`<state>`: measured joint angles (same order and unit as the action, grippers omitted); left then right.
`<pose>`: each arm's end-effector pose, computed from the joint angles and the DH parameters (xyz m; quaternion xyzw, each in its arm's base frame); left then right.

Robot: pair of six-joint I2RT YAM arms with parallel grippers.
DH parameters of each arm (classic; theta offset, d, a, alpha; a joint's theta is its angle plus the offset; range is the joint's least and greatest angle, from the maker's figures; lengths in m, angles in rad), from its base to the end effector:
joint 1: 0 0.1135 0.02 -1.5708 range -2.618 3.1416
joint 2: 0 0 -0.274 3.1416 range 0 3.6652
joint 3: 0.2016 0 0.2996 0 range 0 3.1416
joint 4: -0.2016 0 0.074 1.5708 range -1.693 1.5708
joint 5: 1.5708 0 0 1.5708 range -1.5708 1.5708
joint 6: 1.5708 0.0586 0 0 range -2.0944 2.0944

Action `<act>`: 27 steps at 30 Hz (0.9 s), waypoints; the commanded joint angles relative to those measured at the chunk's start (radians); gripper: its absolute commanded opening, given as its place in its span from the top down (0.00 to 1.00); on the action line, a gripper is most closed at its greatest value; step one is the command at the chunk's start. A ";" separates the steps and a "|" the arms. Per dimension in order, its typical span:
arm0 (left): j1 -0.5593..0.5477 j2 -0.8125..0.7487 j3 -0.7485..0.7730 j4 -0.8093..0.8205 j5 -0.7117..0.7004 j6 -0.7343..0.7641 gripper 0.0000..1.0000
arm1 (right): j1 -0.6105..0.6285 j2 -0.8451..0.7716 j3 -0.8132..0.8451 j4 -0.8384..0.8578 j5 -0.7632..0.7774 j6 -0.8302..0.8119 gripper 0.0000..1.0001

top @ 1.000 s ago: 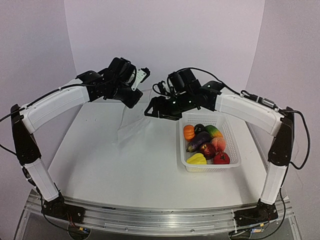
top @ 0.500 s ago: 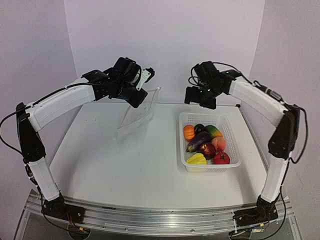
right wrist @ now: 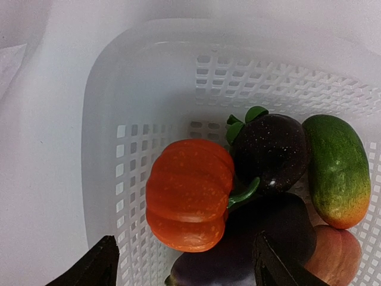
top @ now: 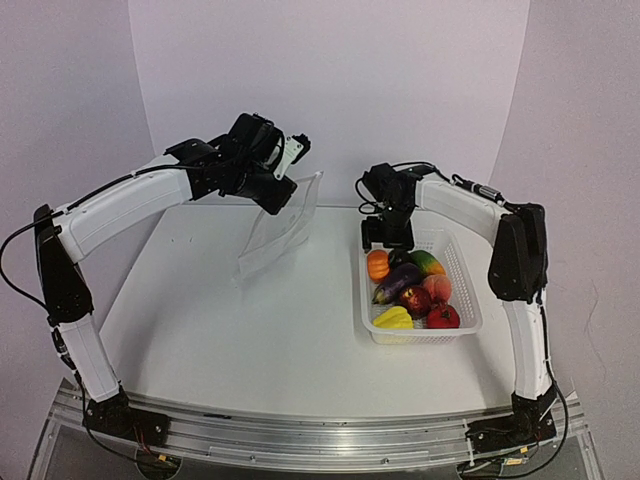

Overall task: Place the food in the zip-top bag and seal the zipper
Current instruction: Pick up the fake vegetable from the bin.

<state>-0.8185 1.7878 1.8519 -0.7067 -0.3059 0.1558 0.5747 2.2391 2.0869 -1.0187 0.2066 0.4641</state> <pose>0.3354 -0.3326 0.3819 0.3535 0.8129 -0.0151 0.4626 0.4599 0.2835 0.2224 -0.0334 0.9745 0.0103 0.2217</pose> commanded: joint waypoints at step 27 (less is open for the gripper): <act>-0.004 -0.007 0.039 0.015 0.021 -0.018 1.00 | 0.001 0.060 0.045 0.027 0.072 -0.206 0.89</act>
<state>-0.8185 1.7878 1.8519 -0.7067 -0.2906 0.1545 0.5729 2.3569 2.1078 -1.0115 0.2393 0.3239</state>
